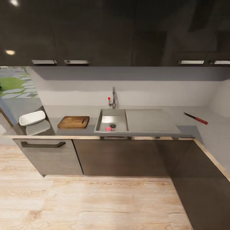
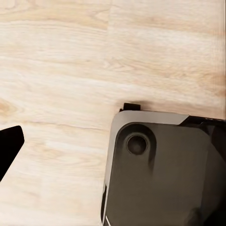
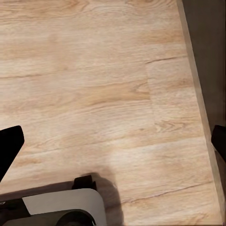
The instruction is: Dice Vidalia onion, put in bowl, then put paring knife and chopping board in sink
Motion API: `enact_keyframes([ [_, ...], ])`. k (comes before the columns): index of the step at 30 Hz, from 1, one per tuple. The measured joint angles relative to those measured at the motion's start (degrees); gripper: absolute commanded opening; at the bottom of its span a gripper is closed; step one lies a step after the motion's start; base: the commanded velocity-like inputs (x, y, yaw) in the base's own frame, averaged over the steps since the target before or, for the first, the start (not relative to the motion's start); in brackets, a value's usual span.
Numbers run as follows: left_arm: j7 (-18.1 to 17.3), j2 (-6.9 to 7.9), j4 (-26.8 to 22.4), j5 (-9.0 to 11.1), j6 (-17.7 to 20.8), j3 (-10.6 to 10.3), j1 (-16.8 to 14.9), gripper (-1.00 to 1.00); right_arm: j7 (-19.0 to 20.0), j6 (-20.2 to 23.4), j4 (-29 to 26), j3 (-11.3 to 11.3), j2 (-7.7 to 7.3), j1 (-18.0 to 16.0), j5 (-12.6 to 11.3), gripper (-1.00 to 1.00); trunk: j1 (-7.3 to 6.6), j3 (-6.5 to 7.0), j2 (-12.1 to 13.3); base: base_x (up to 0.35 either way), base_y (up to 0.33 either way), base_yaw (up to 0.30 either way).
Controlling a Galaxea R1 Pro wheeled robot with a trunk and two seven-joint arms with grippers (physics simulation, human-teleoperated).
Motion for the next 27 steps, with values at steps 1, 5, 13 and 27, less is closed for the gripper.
enact_keyframes([
  [1,-0.02,0.01,0.00,0.00,-0.01,-0.02,0.00,1.00,0.00,0.00,0.01,0.01,0.00,-0.01,0.00,1.00,0.00,0.00,-0.01,0.000,-0.033,-0.047],
  [5,-0.05,0.01,-0.01,0.00,-0.02,-0.03,0.00,1.00,-0.02,0.00,0.02,0.01,0.00,-0.01,0.00,1.00,0.00,0.01,0.00,0.000,-0.010,-0.015],
  [13,0.18,-0.21,-1.03,-0.03,0.40,0.18,-0.08,1.00,-0.08,0.00,0.02,-0.07,-0.01,-0.01,0.00,1.00,0.00,0.01,0.00,0.000,-0.001,-0.001],
  [27,-0.09,-3.62,-25.21,-0.51,20.05,0.00,-1.25,1.00,-0.30,0.05,0.02,-0.18,-0.18,-0.01,0.08,1.00,0.00,0.03,0.01,0.000,0.000,0.000],
])
